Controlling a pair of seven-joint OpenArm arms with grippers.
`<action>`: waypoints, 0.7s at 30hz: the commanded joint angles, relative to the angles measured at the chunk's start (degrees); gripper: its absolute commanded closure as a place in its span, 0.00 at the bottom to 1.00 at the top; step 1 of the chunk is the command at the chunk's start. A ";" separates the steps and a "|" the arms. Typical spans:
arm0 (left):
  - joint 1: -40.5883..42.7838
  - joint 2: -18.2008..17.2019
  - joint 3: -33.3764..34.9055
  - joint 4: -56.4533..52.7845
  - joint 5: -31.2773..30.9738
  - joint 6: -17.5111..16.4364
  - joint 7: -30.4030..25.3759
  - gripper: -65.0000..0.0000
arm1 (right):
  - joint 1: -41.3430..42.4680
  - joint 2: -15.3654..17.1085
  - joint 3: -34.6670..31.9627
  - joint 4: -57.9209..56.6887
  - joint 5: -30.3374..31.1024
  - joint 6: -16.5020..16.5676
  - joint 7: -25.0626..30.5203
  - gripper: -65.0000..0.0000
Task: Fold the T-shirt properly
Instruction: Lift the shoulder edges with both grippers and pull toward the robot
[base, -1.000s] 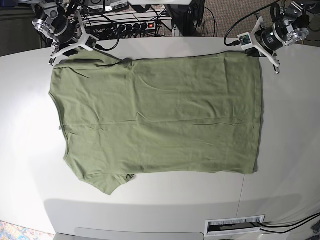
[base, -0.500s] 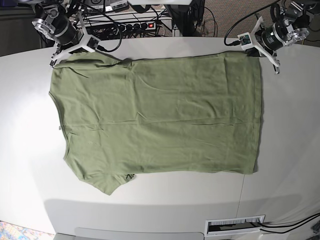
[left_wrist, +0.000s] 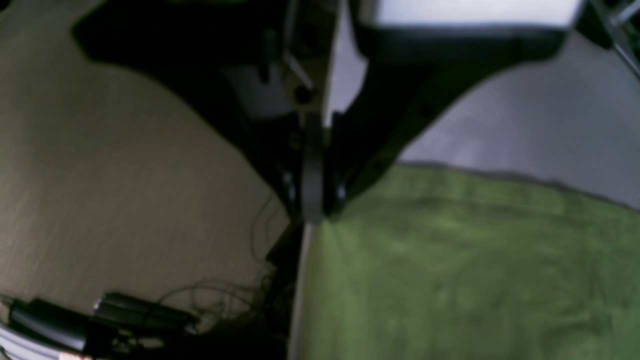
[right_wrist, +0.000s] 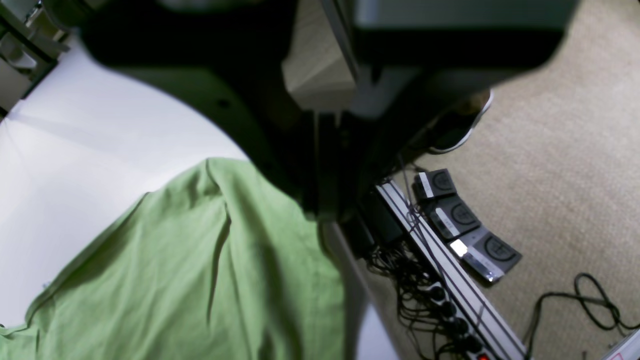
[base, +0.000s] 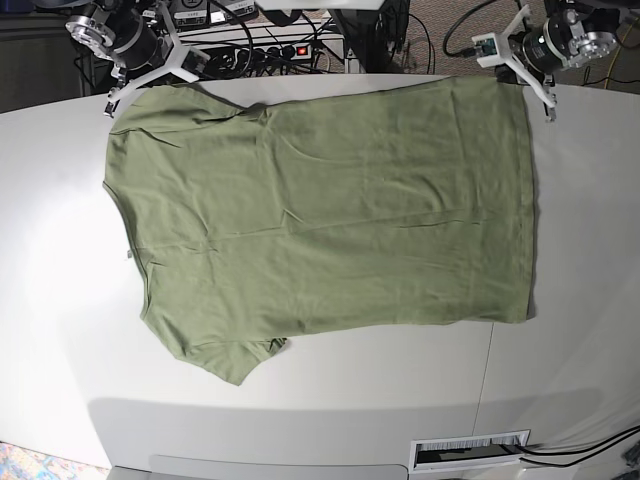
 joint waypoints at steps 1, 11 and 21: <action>0.76 -1.46 -0.42 1.20 0.98 0.94 0.02 1.00 | -0.98 0.70 0.46 1.81 -0.37 -0.24 -0.15 1.00; 1.36 -3.96 -0.42 1.44 6.93 8.35 0.92 1.00 | -2.78 0.66 2.45 3.06 -2.89 -0.33 1.22 1.00; -5.66 -3.78 -0.42 1.57 6.12 11.85 0.61 1.00 | 4.61 0.31 6.38 3.06 -0.72 -0.39 3.98 1.00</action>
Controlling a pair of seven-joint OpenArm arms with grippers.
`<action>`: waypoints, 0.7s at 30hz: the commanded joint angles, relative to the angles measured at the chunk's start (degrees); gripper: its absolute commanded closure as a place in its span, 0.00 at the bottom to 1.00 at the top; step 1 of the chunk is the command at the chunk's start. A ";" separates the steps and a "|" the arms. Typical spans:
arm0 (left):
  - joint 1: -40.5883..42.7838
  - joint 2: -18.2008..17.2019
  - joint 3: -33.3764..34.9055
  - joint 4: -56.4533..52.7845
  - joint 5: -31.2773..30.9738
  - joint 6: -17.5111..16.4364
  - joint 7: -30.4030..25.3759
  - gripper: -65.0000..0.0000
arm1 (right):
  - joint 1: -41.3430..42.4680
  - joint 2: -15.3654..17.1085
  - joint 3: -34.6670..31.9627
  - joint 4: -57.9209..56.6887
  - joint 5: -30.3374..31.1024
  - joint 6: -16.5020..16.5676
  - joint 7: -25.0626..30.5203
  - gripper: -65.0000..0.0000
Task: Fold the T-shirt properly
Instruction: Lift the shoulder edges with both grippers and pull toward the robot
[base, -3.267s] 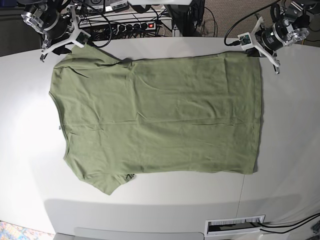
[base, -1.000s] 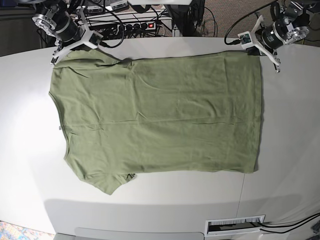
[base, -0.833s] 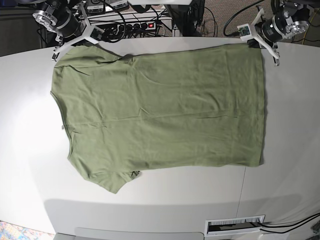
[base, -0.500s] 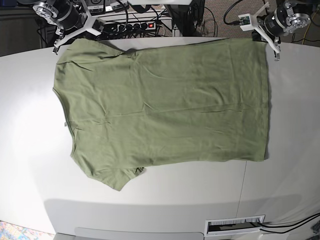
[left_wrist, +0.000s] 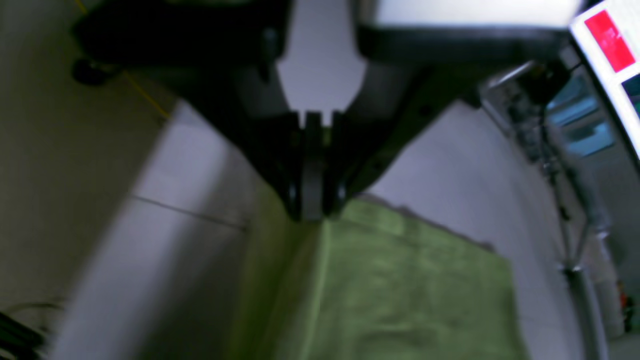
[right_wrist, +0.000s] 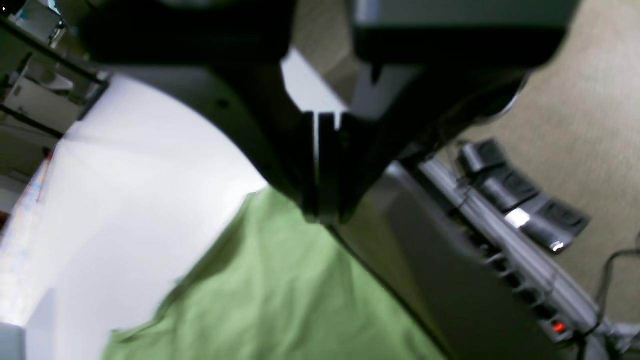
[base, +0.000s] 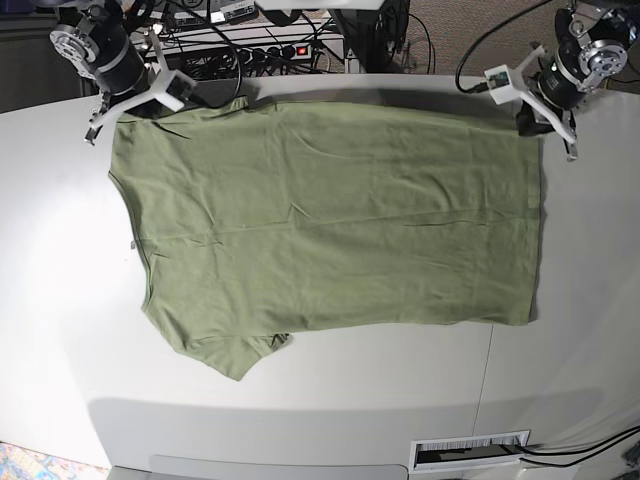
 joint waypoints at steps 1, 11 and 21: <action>-1.16 -0.68 -0.46 0.92 -0.11 1.16 -0.70 1.00 | 0.96 0.50 0.57 0.83 -0.42 -0.68 0.74 1.00; -8.55 5.33 -0.44 0.09 -7.67 1.07 -2.27 1.00 | 9.46 -4.76 0.57 0.83 -0.44 -0.66 3.17 1.00; -13.62 7.80 -0.44 -8.98 -7.63 1.16 -5.27 1.00 | 19.39 -9.55 0.57 -8.35 -0.39 -0.68 5.88 1.00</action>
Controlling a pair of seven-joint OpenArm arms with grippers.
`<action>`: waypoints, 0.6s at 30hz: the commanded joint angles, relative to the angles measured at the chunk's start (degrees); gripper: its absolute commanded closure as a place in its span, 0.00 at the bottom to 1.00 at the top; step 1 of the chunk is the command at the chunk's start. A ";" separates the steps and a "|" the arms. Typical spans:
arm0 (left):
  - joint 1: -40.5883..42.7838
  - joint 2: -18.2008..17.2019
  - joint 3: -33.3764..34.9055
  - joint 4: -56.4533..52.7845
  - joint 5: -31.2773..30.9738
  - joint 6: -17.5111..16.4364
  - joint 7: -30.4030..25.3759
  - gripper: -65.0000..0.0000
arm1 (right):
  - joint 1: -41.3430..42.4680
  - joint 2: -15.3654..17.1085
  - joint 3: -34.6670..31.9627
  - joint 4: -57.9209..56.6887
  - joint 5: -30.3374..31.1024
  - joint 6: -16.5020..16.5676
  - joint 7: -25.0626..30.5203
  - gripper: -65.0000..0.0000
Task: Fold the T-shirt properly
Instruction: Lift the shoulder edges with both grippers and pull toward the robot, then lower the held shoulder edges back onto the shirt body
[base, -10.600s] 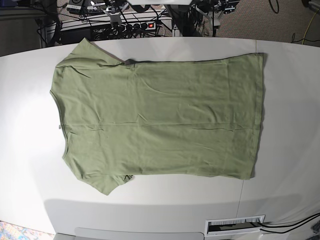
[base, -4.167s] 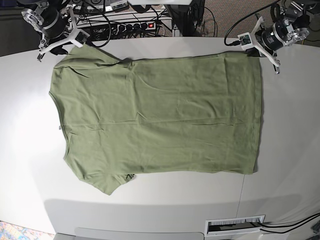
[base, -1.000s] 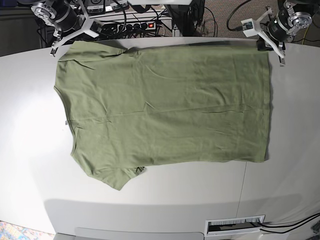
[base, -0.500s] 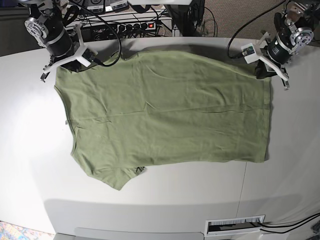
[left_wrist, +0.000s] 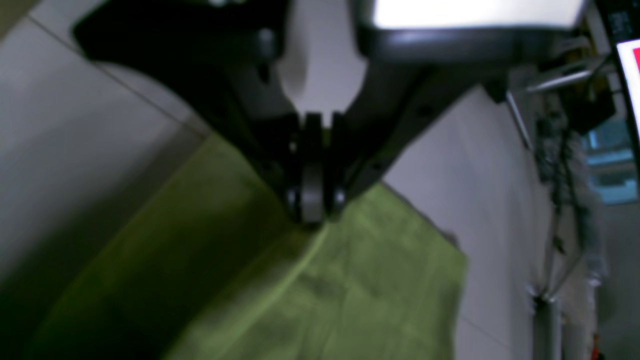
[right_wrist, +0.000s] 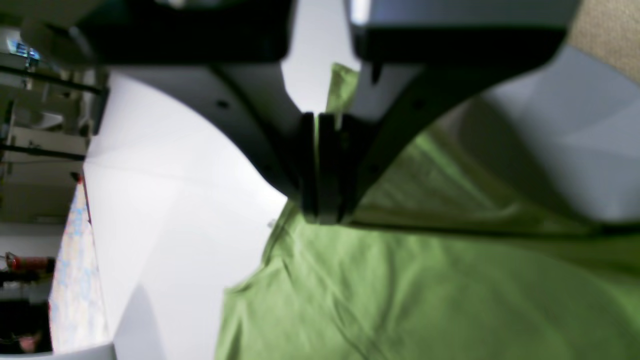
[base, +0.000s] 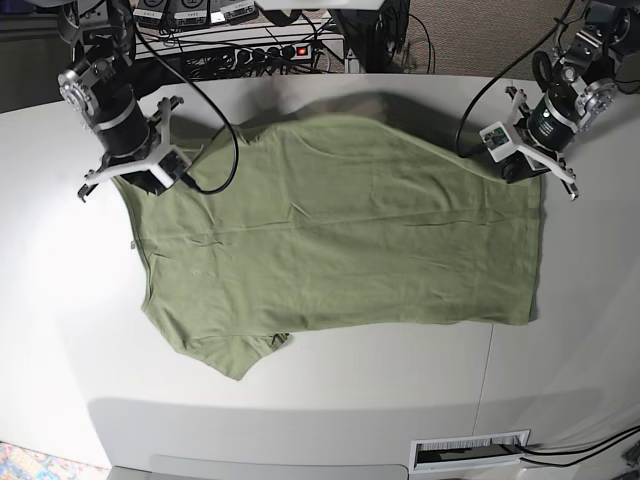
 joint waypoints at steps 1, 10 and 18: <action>-0.85 -0.87 -0.44 0.00 0.04 1.03 -0.70 1.00 | 0.96 0.59 0.48 -0.31 -0.22 -0.68 1.27 1.00; -4.57 -0.52 -0.44 -6.62 -1.95 1.01 -4.02 1.00 | 8.09 0.50 0.48 -8.00 -0.09 -0.72 3.48 1.00; -7.87 4.28 -0.44 -9.66 -3.63 -0.07 -4.52 1.00 | 12.22 0.37 0.44 -10.32 4.07 -0.68 3.65 1.00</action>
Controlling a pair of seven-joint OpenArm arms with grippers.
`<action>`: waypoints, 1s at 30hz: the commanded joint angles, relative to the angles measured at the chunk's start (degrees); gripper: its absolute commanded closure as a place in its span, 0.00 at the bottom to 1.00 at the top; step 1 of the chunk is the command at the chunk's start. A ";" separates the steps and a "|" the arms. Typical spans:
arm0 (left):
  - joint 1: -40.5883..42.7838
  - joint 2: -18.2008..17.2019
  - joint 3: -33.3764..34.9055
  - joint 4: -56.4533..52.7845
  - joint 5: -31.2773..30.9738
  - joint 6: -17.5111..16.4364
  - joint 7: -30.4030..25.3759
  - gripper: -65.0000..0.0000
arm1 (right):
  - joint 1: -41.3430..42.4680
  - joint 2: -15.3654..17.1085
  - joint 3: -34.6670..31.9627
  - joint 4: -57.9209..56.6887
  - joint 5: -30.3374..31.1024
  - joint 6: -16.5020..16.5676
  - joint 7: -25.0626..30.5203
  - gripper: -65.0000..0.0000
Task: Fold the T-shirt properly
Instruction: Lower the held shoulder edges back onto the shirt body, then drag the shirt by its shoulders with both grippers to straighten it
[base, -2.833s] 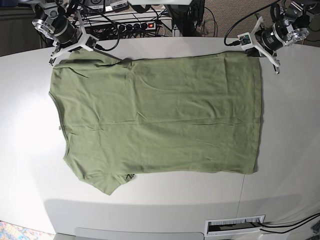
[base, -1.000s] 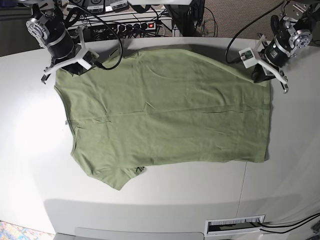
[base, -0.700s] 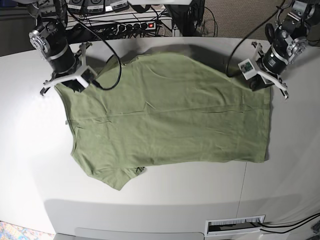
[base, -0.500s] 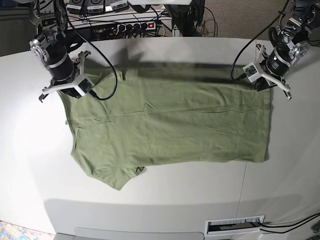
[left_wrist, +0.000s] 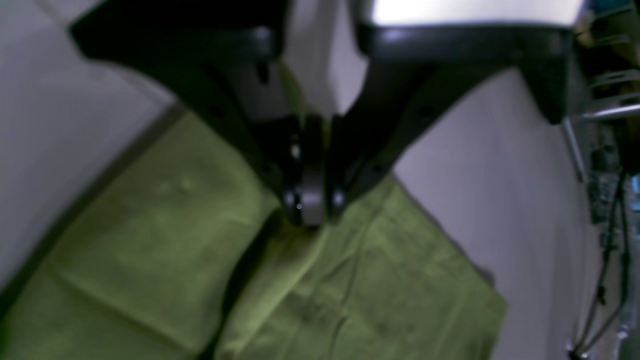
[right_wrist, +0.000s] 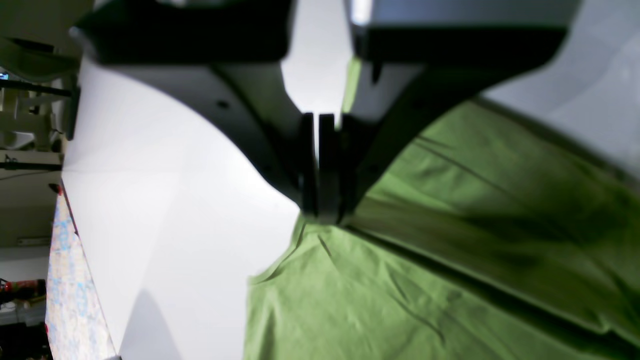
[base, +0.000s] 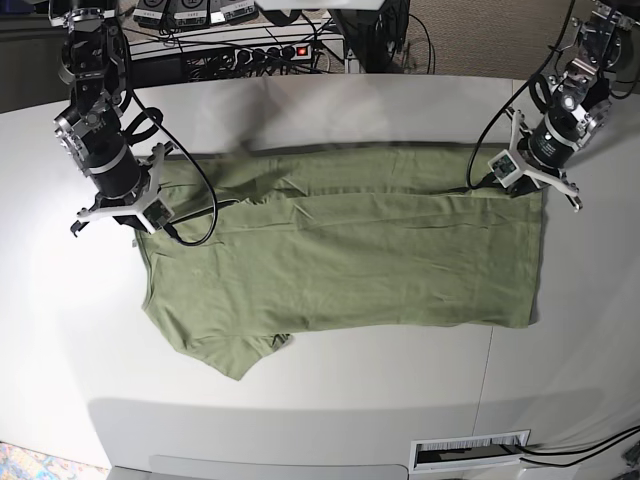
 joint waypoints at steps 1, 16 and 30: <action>-0.68 -0.52 -0.44 0.66 0.04 0.76 -0.90 1.00 | 0.74 0.79 0.44 0.48 0.04 -0.81 1.09 1.00; -0.90 -0.24 -0.44 0.66 1.49 0.79 -0.74 0.82 | 0.72 0.81 0.46 -0.20 -4.57 -0.87 1.53 1.00; -0.87 -0.57 -0.44 0.66 4.59 0.98 0.11 0.71 | 3.41 0.81 0.50 -0.20 -11.85 -1.14 2.36 0.66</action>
